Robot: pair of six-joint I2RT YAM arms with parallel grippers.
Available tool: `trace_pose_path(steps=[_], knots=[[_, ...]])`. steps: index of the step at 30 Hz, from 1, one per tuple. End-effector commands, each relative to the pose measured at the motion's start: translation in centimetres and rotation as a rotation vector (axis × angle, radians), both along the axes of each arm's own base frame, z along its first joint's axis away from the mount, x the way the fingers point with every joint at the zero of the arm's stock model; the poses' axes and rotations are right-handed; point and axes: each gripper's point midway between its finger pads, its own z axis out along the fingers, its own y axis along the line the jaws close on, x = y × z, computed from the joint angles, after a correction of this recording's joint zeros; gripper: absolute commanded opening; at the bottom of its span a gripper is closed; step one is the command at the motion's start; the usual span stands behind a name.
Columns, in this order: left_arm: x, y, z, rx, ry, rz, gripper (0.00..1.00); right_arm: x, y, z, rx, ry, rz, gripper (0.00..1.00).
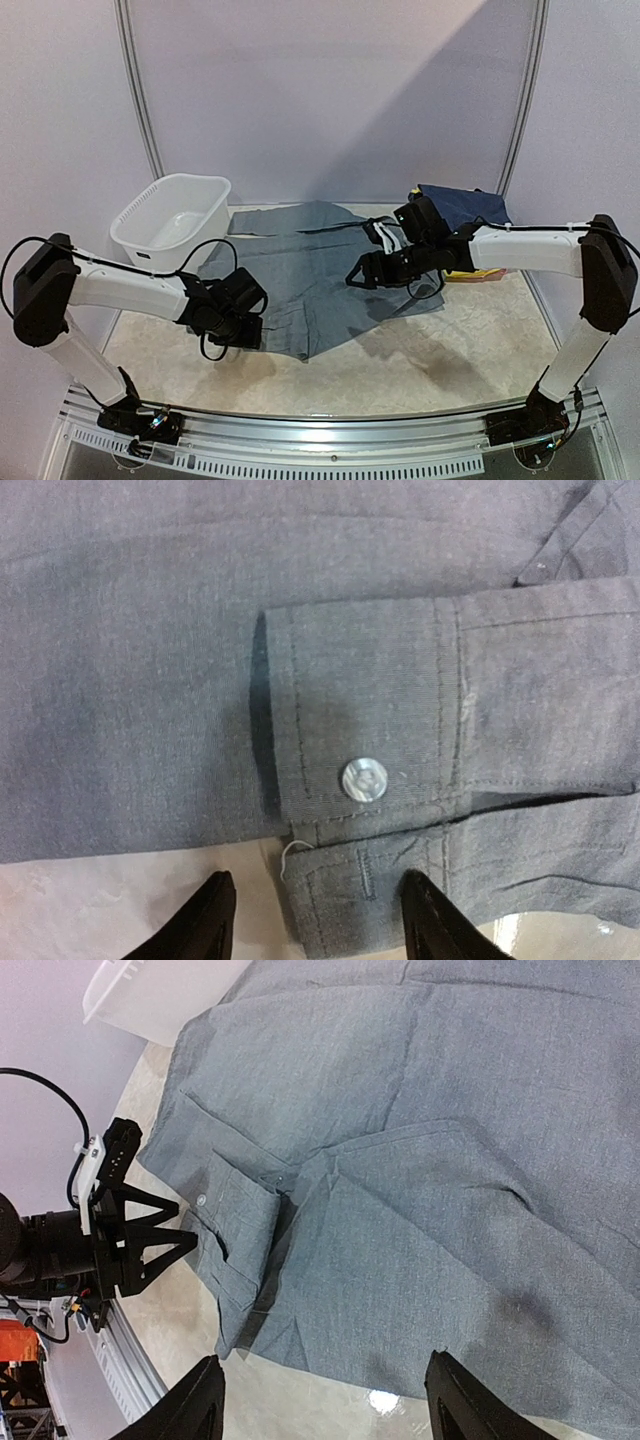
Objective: Fold and stack the mixed laundry pile
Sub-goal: Fold the flattened shirt at the center of the board.
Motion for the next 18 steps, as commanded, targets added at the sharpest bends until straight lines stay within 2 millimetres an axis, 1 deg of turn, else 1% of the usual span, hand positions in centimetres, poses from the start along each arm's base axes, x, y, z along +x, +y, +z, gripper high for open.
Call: trace_pose_path(steps=[1, 4, 6, 10, 12, 14, 16, 18], knots=[[-0.3, -0.7, -0.6, 0.001, 0.005, 0.006, 0.54, 0.0, -0.7, 1.1, 0.014, -0.036, 0.006, 0.7], [-0.1, -1.2, -0.9, 0.004, 0.004, 0.002, 0.49, 0.0, -0.8, 1.1, 0.012, -0.039, 0.004, 0.7], [0.0, -1.3, -1.2, 0.008, 0.006, 0.003, 0.43, 0.0, -0.9, 1.0, 0.01, -0.039, 0.003, 0.7], [0.1, -2.2, -1.5, -0.012, 0.007, -0.005, 0.25, 0.1, -1.4, 0.8, -0.005, -0.045, -0.014, 0.7], [0.2, -2.9, -1.3, -0.037, 0.006, -0.021, 0.12, 0.2, -1.7, 0.9, -0.013, -0.055, -0.029, 0.7], [0.3, -3.7, -0.5, -0.06, -0.006, -0.038, 0.0, 0.4, -2.1, 1.0, -0.024, -0.064, -0.044, 0.7], [0.5, -4.4, 0.8, -0.077, -0.027, -0.056, 0.0, 0.5, -2.5, 1.0, -0.034, -0.072, -0.059, 0.7], [0.9, -5.1, 2.7, -0.091, -0.059, -0.079, 0.0, 0.6, -2.9, 1.3, -0.04, -0.086, -0.074, 0.7]])
